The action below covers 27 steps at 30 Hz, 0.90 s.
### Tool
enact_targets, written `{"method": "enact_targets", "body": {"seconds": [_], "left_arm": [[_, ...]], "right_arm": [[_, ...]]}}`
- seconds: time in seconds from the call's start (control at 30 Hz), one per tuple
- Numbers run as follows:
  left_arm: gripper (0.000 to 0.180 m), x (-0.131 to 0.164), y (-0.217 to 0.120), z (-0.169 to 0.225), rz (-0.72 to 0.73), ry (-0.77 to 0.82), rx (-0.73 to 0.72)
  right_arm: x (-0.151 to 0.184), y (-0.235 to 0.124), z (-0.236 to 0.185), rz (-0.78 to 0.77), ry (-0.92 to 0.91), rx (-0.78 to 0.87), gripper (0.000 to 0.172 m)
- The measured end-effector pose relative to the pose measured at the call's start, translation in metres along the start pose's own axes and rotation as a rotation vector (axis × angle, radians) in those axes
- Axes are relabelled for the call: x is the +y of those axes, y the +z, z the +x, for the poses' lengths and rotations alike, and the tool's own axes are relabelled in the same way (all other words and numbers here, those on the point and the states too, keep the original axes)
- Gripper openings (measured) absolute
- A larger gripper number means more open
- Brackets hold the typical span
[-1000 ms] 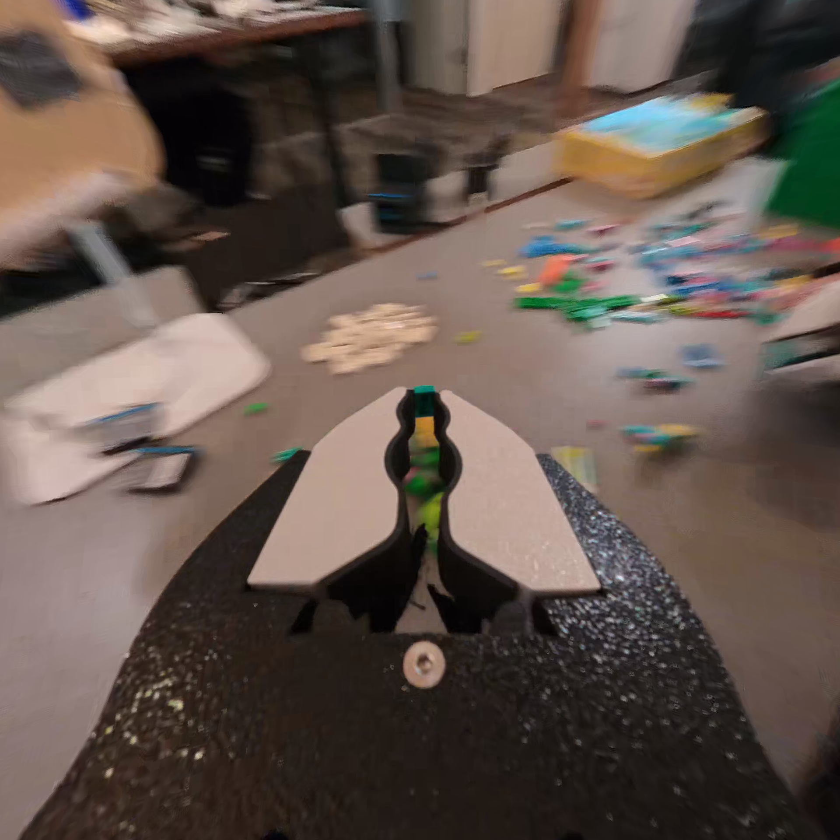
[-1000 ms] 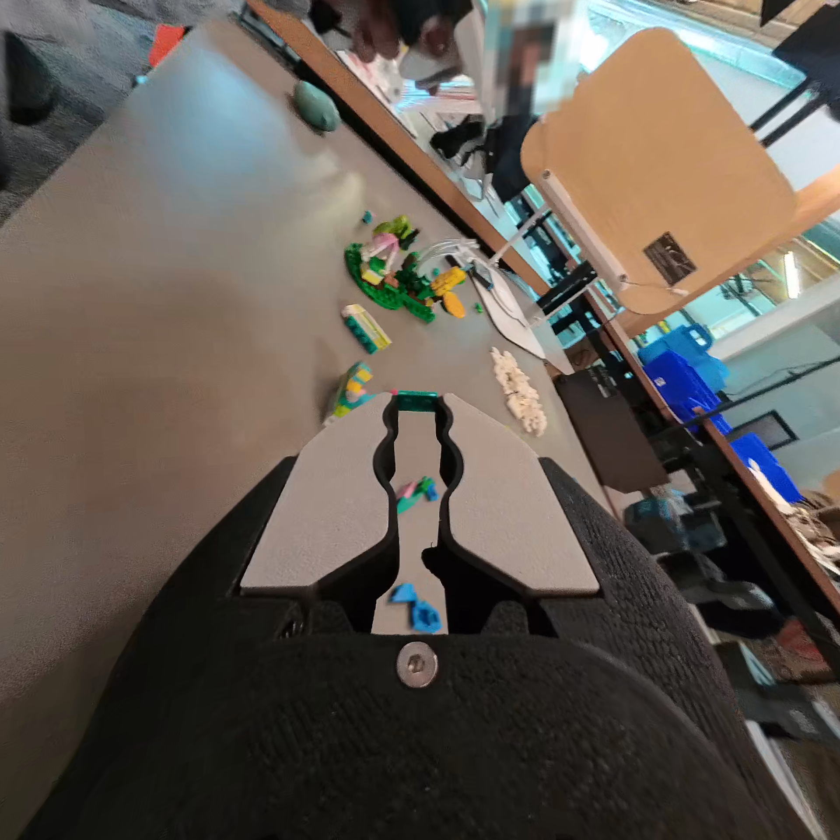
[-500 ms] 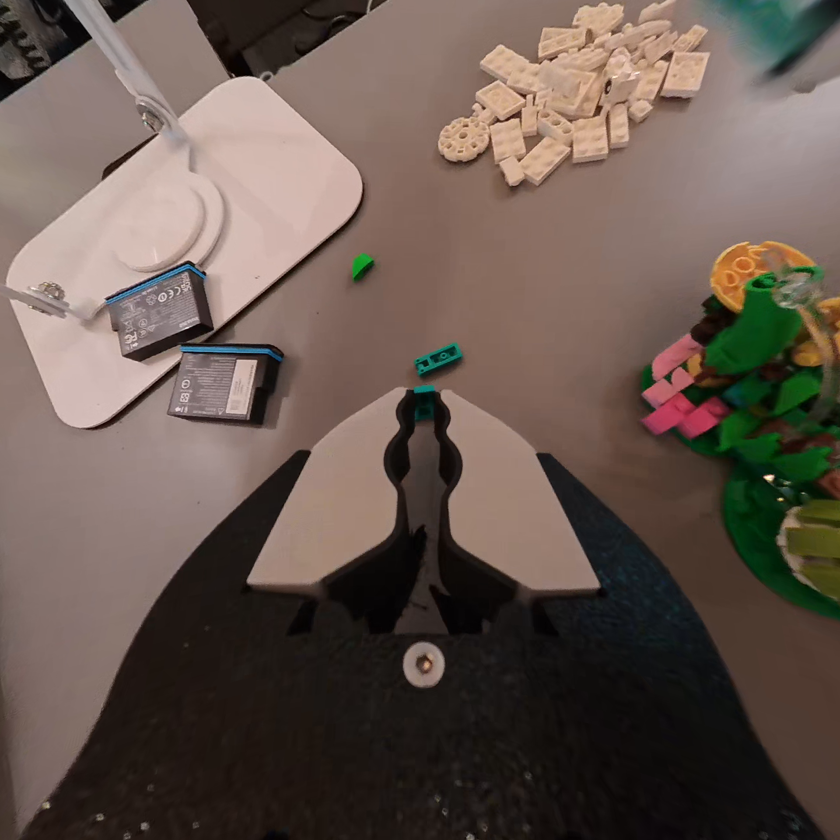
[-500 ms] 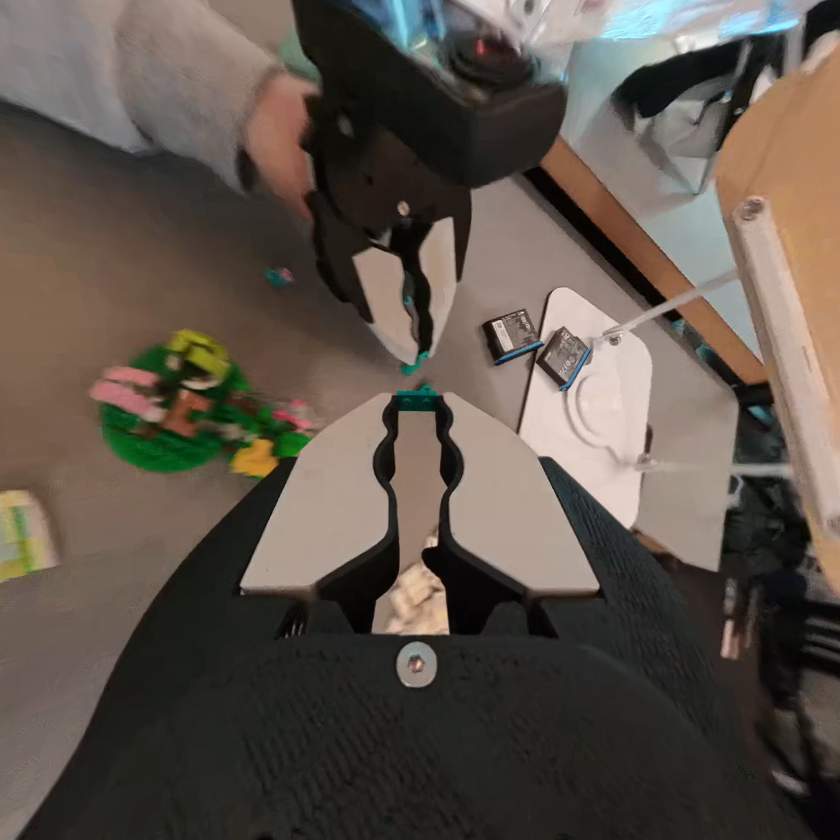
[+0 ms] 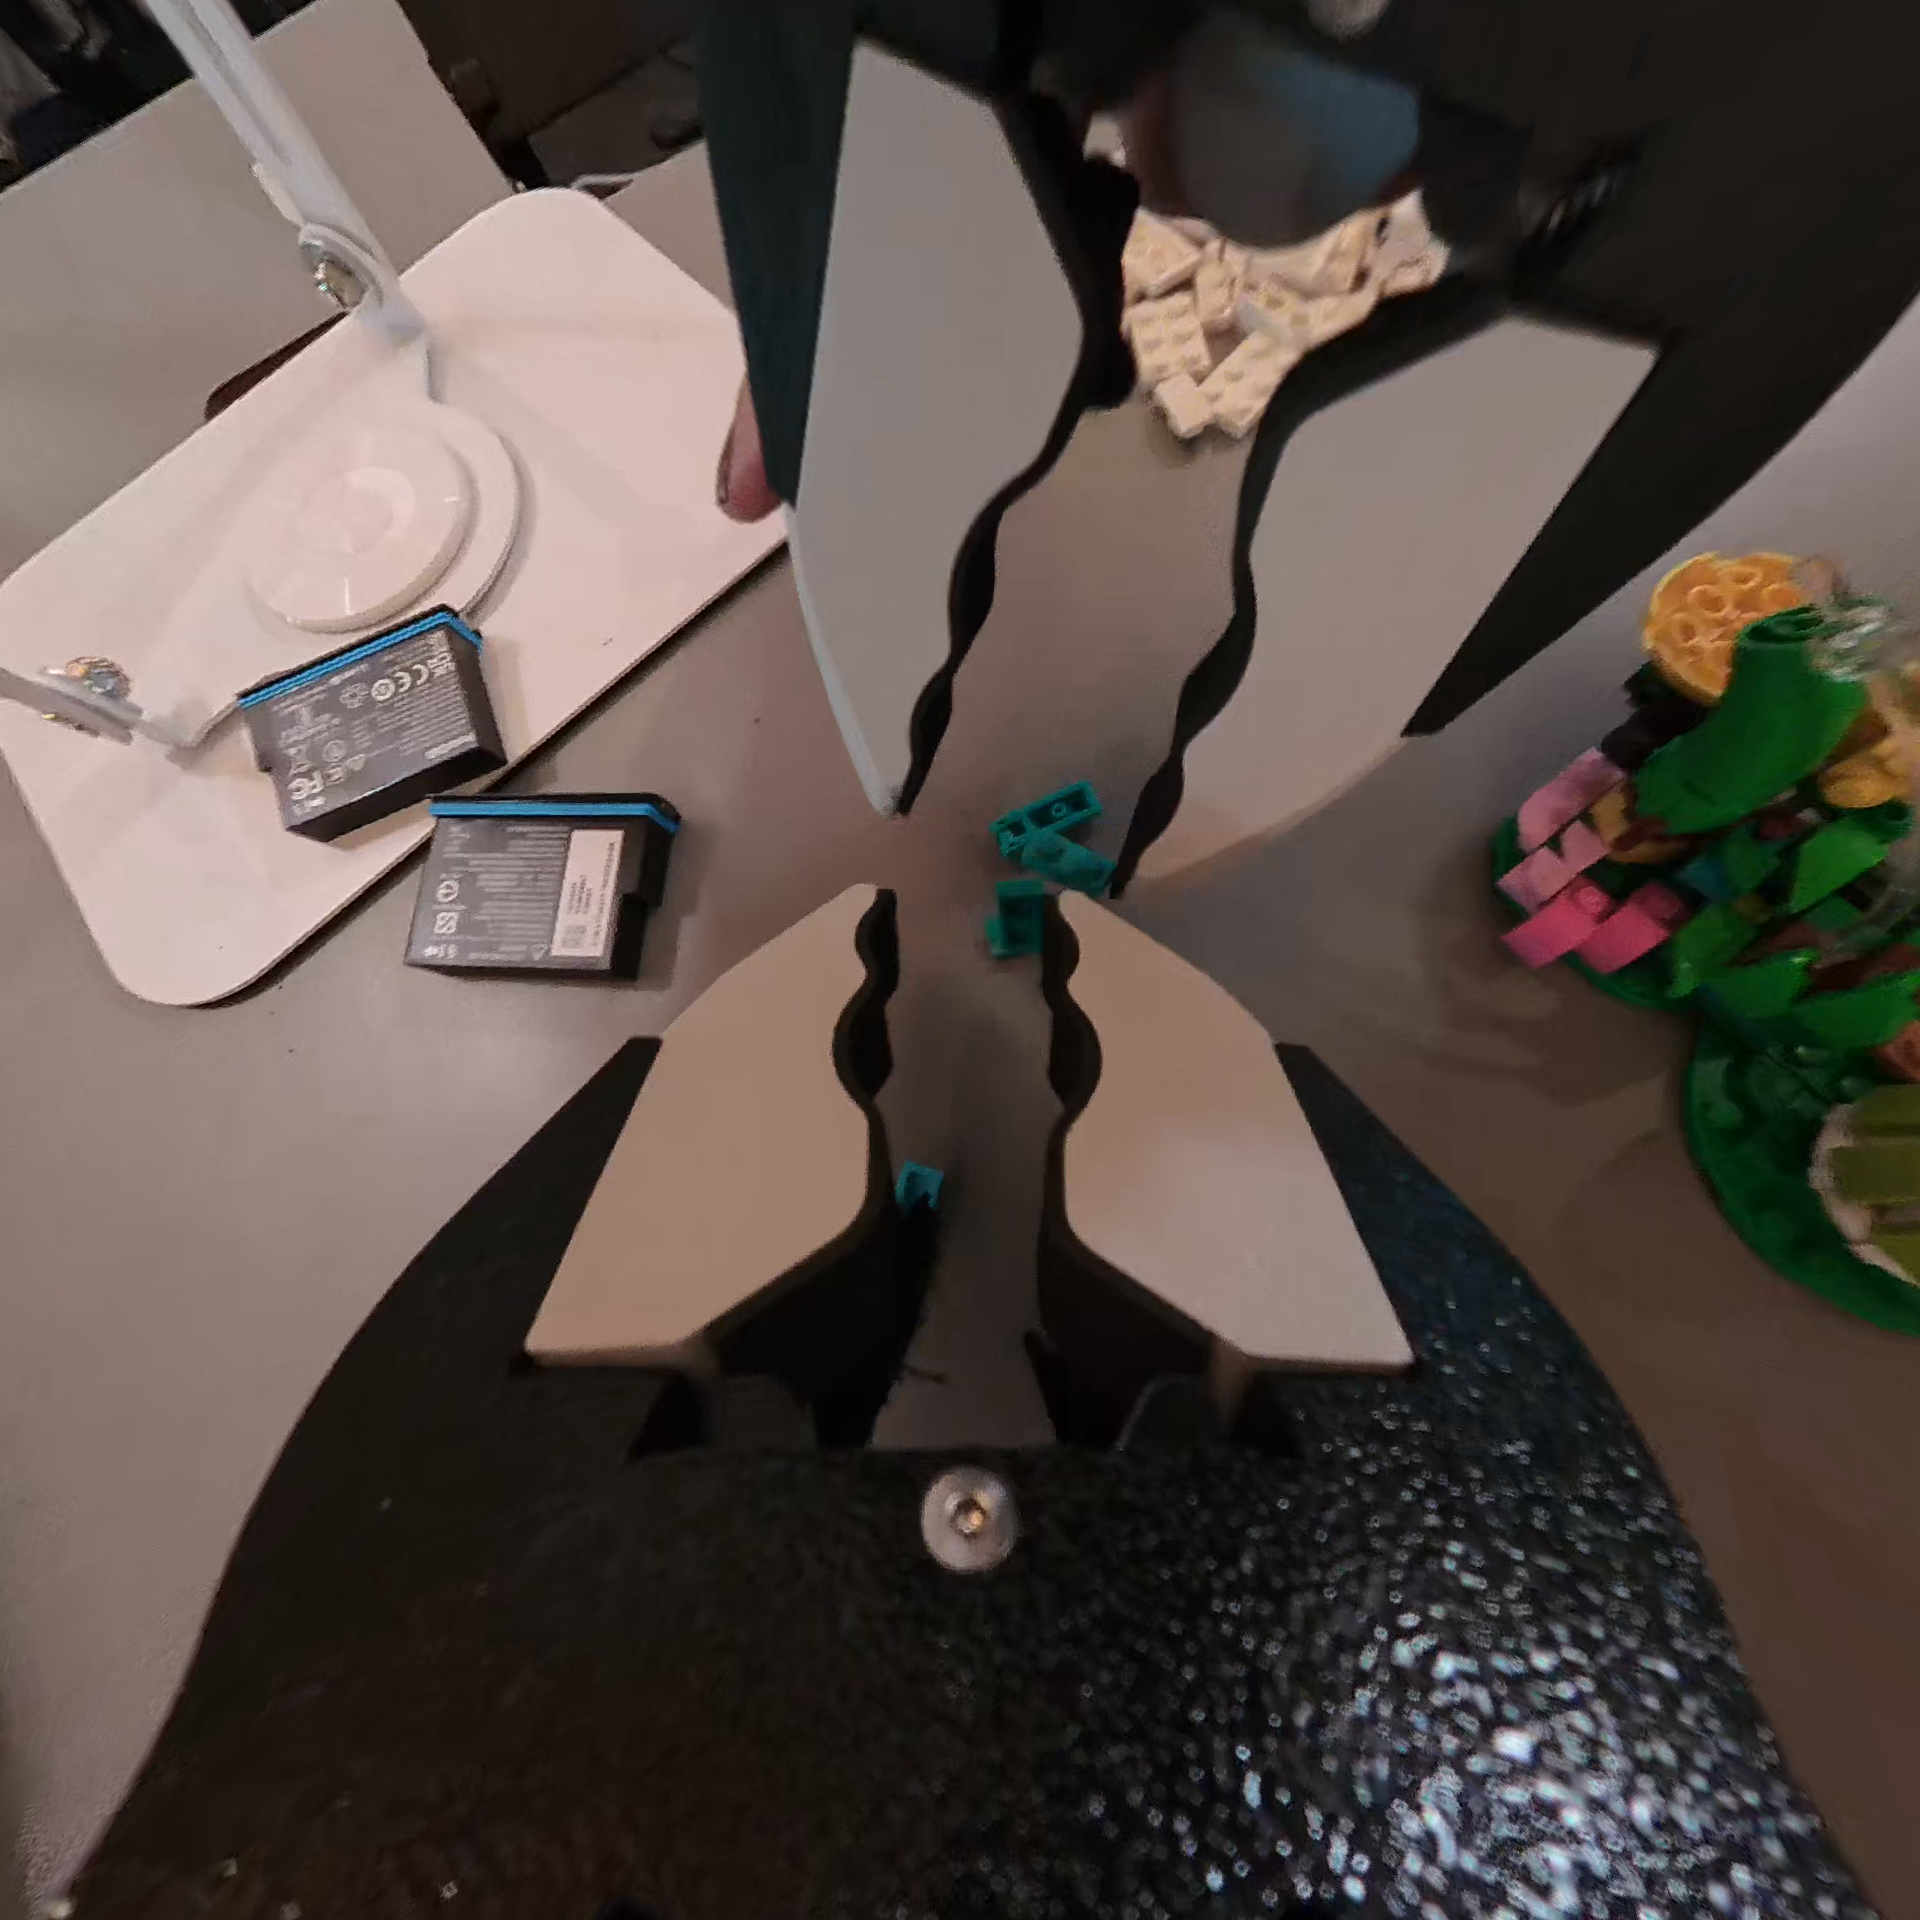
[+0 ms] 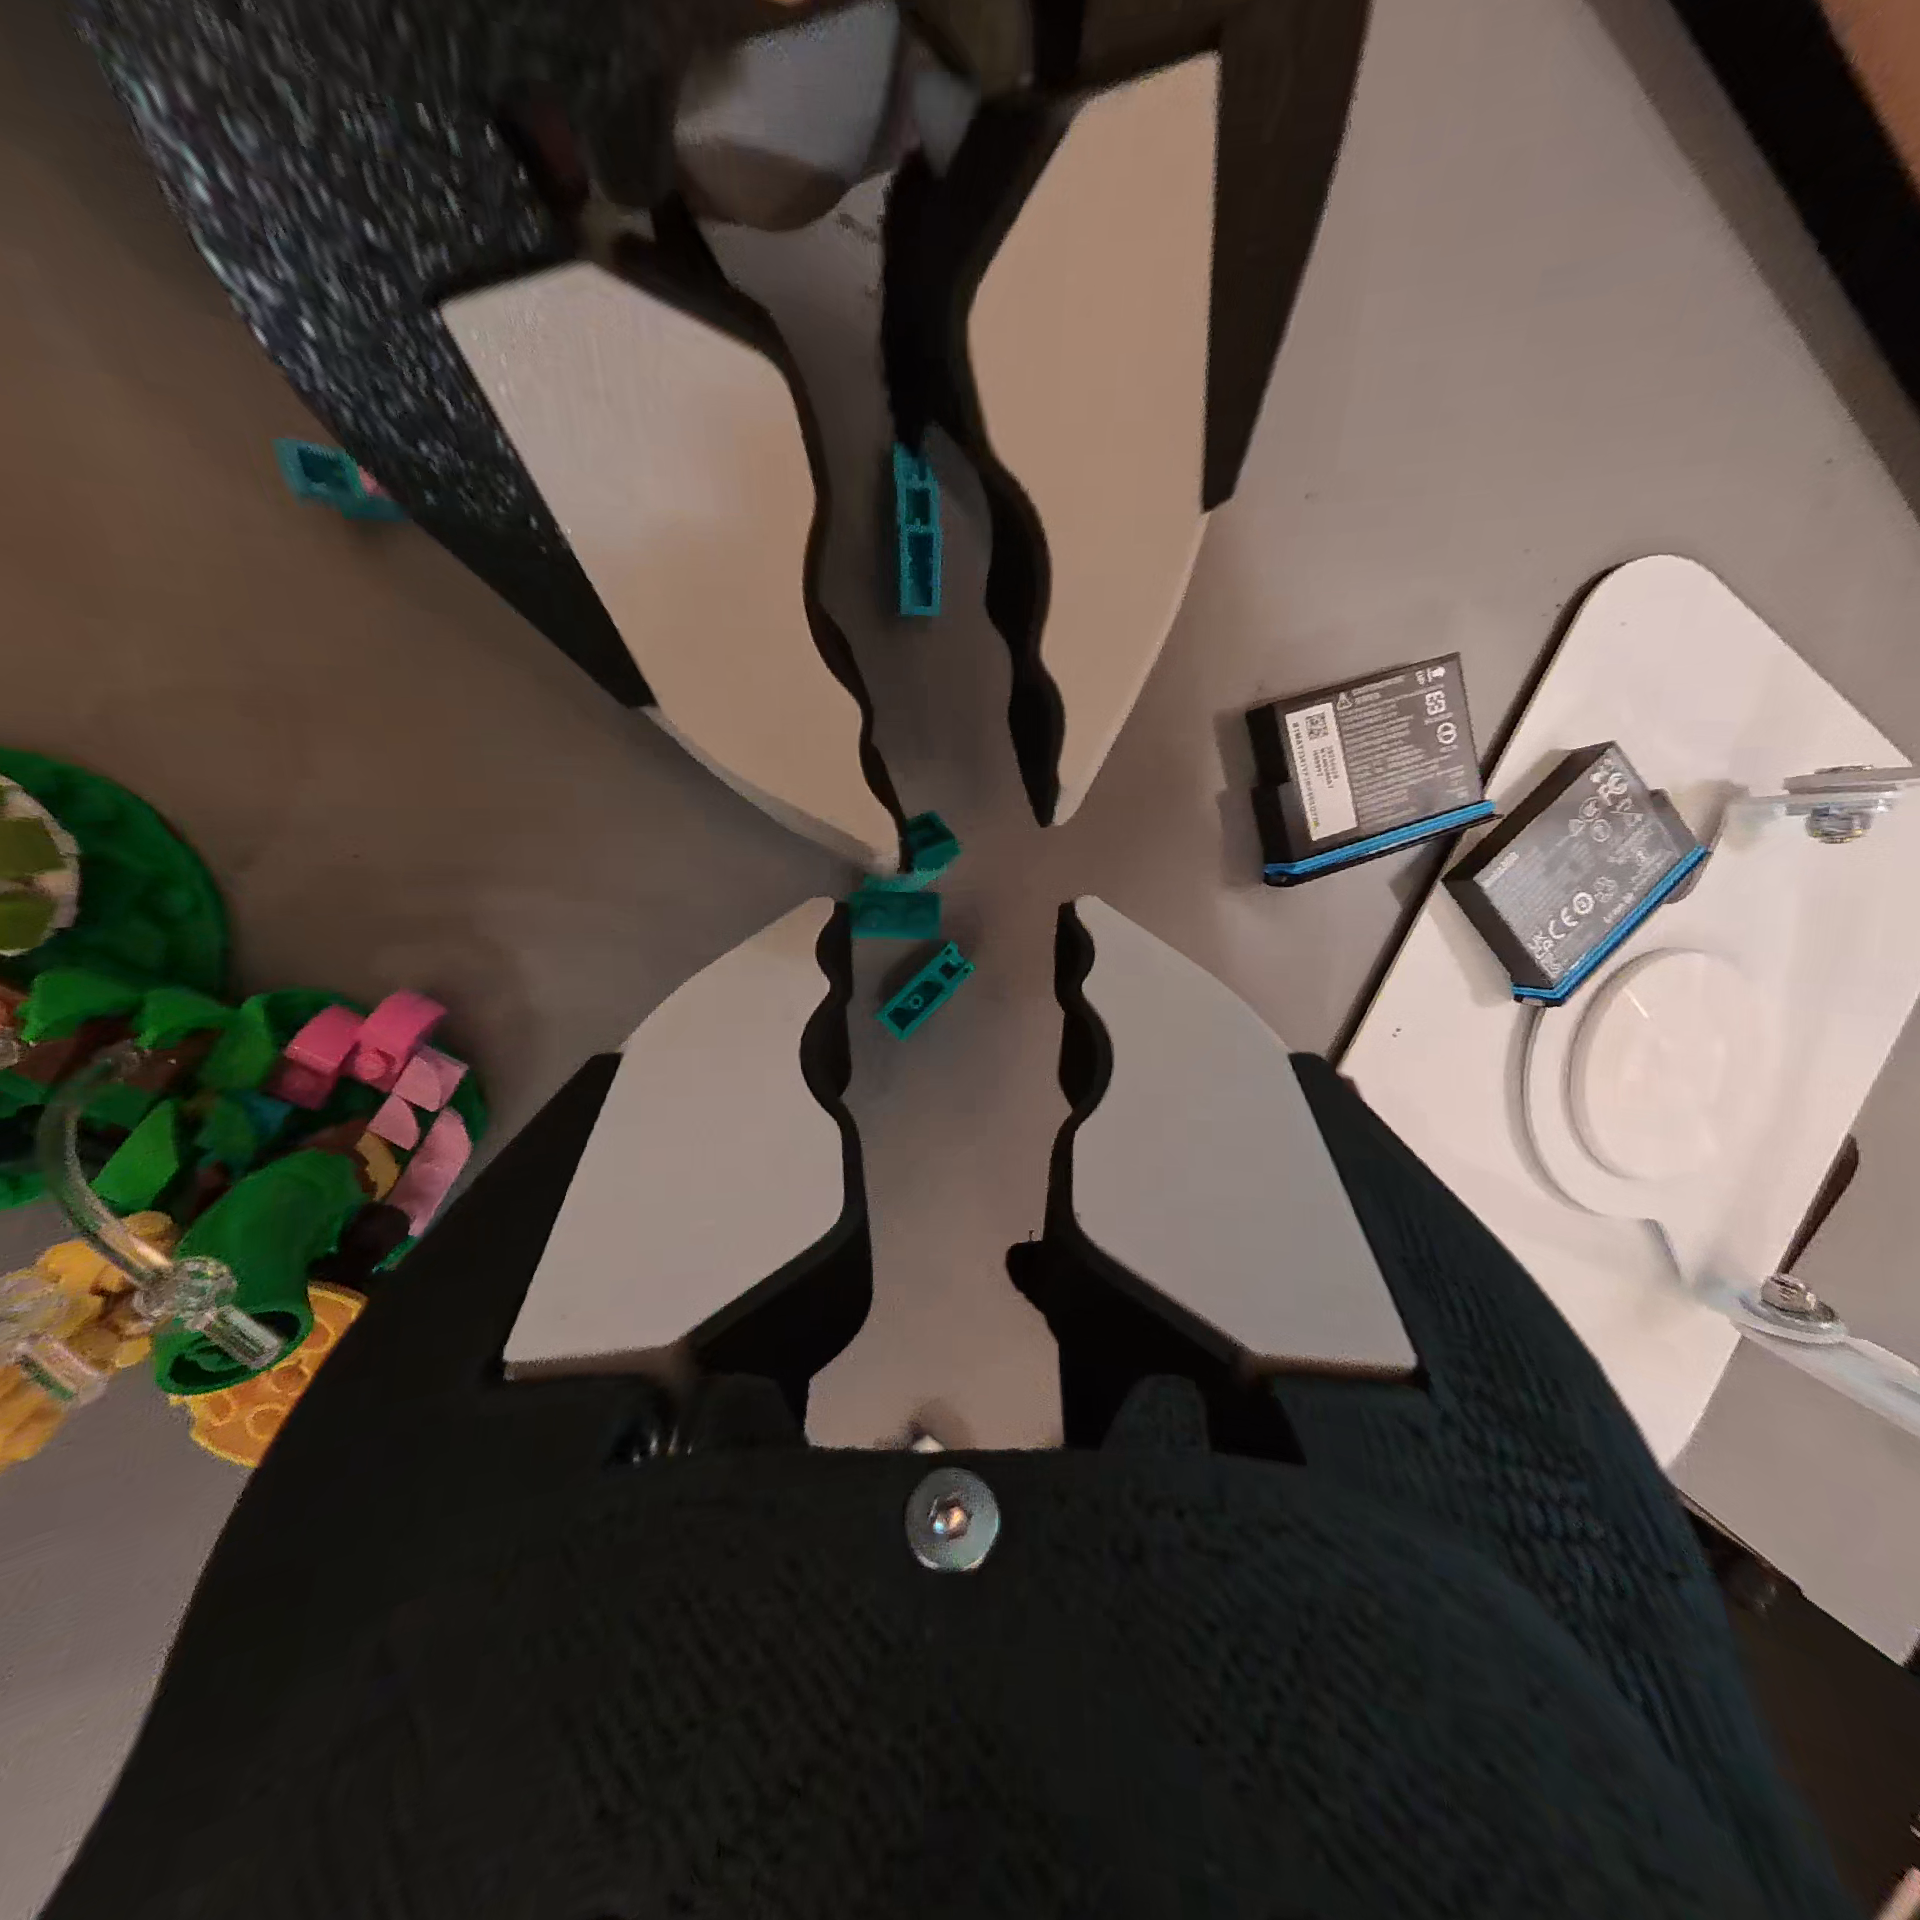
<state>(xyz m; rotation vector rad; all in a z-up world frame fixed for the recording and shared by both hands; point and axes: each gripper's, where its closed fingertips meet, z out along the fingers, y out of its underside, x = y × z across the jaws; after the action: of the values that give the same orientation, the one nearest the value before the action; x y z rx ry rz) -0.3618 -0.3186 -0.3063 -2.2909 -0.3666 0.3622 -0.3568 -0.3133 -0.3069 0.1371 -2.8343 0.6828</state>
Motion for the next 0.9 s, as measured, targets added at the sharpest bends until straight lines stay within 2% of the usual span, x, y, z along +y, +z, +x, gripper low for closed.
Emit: {"method": "enact_targets", "body": {"seconds": [0.13, 0.23, 0.37, 0.47, 0.57, 0.73, 0.9], "left_arm": [[0.041, -0.001, 0.0, -0.003, 0.037, 0.01, -0.007], [0.048, -0.006, 0.0, -0.001, 0.084, 0.114, -0.035], [0.047, -0.009, -0.003, -0.004, 0.102, 0.18, -0.09], [0.047, -0.01, -0.006, -0.007, 0.123, 0.255, -0.141], [0.046, -0.008, -0.012, -0.016, 0.138, 0.233, -0.201], [0.053, -0.008, -0.041, -0.013, 0.197, 0.112, -0.152], [0.053, 0.026, -0.074, 0.027, 0.105, 0.13, -0.029]], "right_arm": [[-0.002, -0.002, -0.003, 0.031, -0.018, 0.032, 0.042], [-0.002, -0.006, 0.0, 0.064, -0.022, 0.077, 0.046], [-0.003, -0.009, 0.006, 0.096, -0.019, 0.153, 0.048], [-0.002, -0.012, 0.015, 0.104, 0.037, 0.2, 0.041], [0.0, -0.02, 0.025, 0.112, 0.126, 0.246, 0.041], [0.005, -0.055, 0.025, 0.135, 0.239, 0.335, 0.042], [0.0, -0.123, -0.017, 0.244, 0.275, 0.473, 0.041]]}}
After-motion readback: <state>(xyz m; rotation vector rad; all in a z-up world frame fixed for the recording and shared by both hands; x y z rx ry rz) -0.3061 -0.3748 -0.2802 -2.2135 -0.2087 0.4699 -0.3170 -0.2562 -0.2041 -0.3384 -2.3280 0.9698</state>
